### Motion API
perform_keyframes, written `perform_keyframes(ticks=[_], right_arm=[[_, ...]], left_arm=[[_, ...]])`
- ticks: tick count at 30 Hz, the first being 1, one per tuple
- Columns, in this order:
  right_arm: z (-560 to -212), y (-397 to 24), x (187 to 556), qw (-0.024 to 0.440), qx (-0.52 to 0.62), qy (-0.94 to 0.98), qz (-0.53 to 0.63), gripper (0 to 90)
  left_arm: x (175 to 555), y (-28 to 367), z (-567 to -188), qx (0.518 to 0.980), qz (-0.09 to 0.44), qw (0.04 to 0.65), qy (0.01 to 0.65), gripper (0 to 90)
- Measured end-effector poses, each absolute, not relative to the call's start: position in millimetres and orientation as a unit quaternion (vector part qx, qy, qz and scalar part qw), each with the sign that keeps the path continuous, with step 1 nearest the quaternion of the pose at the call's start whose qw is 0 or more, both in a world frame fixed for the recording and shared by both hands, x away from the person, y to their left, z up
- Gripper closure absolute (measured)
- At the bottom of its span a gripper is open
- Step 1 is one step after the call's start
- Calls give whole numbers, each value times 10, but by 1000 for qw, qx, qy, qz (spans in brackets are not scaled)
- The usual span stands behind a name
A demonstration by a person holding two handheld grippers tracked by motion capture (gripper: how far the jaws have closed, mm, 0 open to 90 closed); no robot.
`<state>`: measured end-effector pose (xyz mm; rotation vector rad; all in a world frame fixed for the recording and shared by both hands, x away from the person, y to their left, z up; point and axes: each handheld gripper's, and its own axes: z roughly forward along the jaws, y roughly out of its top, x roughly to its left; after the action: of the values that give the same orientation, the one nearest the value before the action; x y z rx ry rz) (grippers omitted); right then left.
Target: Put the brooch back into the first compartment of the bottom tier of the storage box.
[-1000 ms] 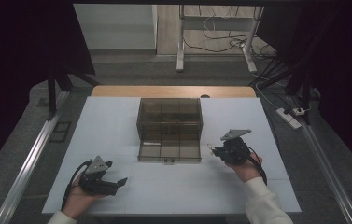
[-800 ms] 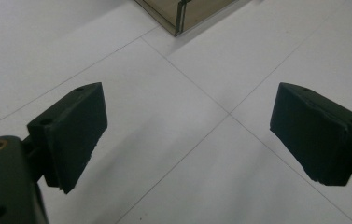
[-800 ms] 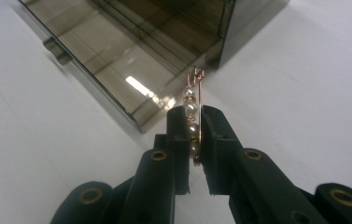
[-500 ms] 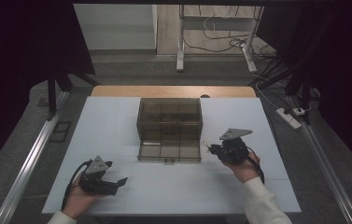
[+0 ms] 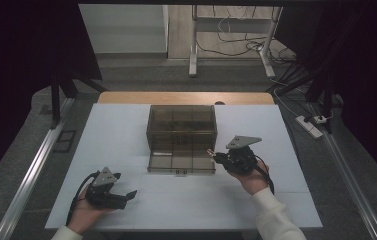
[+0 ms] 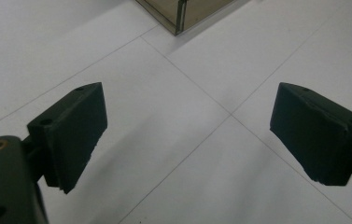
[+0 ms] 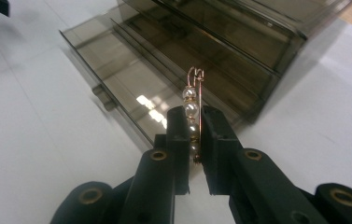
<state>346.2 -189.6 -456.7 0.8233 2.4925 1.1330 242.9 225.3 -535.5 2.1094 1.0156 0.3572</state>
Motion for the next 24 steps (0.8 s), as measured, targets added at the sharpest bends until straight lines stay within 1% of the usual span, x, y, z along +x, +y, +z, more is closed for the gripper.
perform_keyframes(ticks=[9, 24], right_arm=[[-4577, -1706, 3481, 135, 267, 866, 401, 817], [-4637, -1518, 3538, 132, 258, 868, 404, 816]], left_arm=[[2428, 2261, -5351, 824, 138, 380, 398, 109], [2419, 2274, -5336, 821, 138, 384, 400, 108]])
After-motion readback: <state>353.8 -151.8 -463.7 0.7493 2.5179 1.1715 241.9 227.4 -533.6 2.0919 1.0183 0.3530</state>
